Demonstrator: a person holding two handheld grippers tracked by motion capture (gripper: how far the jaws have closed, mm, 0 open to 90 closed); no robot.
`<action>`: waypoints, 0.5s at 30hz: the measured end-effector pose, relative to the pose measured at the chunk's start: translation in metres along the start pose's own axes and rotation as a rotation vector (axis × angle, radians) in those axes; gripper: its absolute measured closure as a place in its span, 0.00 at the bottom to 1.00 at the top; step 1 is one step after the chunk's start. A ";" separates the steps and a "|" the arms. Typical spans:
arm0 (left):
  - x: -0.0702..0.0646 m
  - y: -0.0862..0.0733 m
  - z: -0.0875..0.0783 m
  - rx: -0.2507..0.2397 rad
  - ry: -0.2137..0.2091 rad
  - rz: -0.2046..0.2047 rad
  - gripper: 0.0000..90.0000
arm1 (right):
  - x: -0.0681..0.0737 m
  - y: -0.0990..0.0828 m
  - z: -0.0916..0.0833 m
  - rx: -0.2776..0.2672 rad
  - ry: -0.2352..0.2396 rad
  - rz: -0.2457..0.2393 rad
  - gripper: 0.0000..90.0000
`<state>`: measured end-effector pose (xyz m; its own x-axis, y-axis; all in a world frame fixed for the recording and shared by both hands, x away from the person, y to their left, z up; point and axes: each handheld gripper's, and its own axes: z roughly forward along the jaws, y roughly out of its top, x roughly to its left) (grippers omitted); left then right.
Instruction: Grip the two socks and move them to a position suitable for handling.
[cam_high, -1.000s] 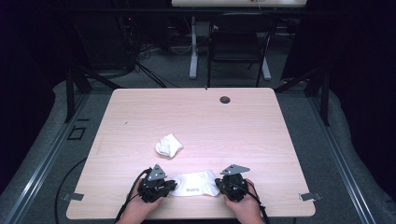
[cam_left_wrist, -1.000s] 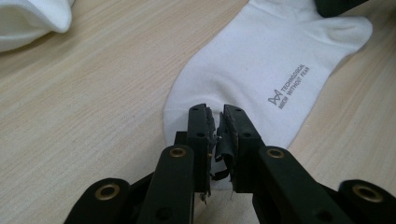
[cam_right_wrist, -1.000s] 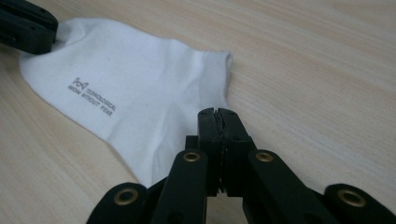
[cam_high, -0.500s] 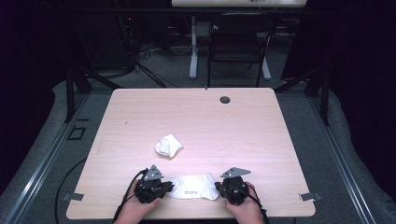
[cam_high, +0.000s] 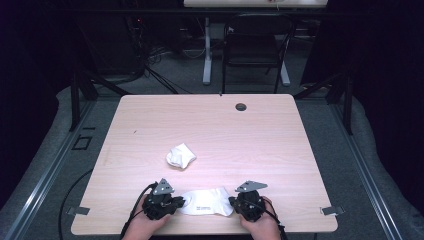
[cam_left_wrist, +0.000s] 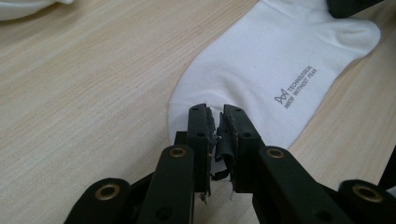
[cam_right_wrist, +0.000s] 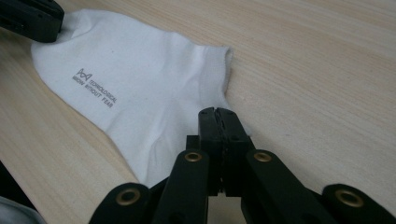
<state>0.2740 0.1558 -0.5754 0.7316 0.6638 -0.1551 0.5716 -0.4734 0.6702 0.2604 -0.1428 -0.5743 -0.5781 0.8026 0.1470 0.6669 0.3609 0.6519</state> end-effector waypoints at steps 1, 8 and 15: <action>0.000 0.000 0.000 0.000 -0.004 -0.004 0.90 | 0.000 0.000 0.000 0.000 -0.001 0.000 1.00; 0.005 0.003 -0.005 -0.035 -0.003 -0.021 0.81 | 0.003 0.002 -0.005 -0.039 0.025 0.004 0.90; 0.013 0.006 -0.012 -0.089 0.010 -0.053 0.66 | 0.002 0.009 -0.011 -0.136 0.082 -0.006 0.70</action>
<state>0.2821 0.1682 -0.5652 0.6974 0.6923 -0.1852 0.5739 -0.3846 0.7230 0.2596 -0.1435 -0.5601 -0.6216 0.7575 0.1995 0.5967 0.2929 0.7471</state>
